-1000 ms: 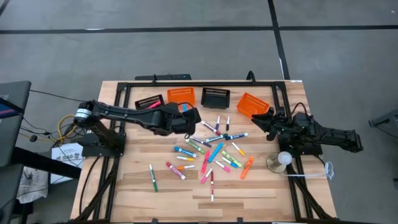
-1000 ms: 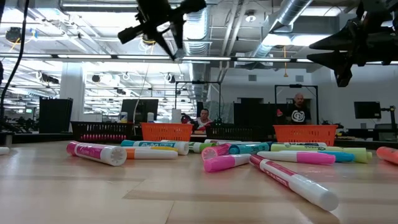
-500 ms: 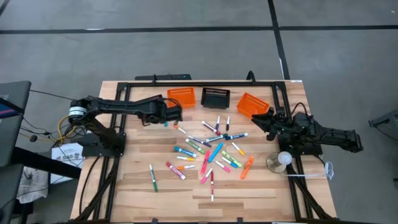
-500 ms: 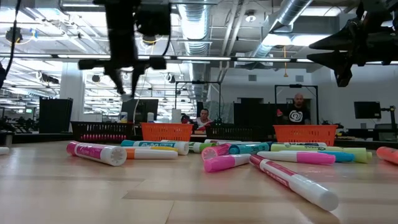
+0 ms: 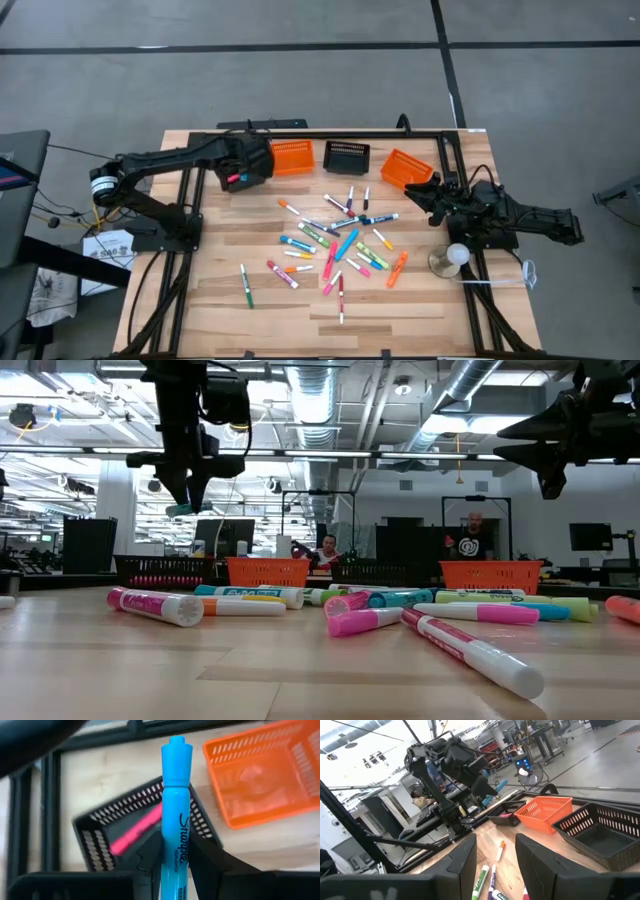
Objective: Pick & Place Markers
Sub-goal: Put the top blue highlighter pen into the left black bin
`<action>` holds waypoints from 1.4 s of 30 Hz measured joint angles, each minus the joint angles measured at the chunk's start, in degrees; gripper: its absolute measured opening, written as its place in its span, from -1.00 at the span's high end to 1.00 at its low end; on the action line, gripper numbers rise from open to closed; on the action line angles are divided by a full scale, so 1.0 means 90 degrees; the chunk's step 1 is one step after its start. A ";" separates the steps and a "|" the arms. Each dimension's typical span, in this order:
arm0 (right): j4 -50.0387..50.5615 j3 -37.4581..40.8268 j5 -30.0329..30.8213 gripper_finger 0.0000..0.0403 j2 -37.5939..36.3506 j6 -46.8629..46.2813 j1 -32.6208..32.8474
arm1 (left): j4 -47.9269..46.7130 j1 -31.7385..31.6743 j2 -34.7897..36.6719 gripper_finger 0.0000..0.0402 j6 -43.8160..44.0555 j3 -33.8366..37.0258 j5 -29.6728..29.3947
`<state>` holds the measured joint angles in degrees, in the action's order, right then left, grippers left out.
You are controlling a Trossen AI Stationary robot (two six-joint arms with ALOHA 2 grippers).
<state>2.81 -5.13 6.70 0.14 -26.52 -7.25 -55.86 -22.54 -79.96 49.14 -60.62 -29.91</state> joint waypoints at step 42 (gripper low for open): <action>-0.0030 0.0000 0.0000 0.38 0.0000 -0.0053 0.0002 | 0.1003 -0.1331 -0.0063 0.60 -0.4338 0.1047 0.0324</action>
<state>2.55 -5.13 6.70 0.14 -27.00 -7.23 -46.84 -34.52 -80.53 10.10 -51.20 -26.99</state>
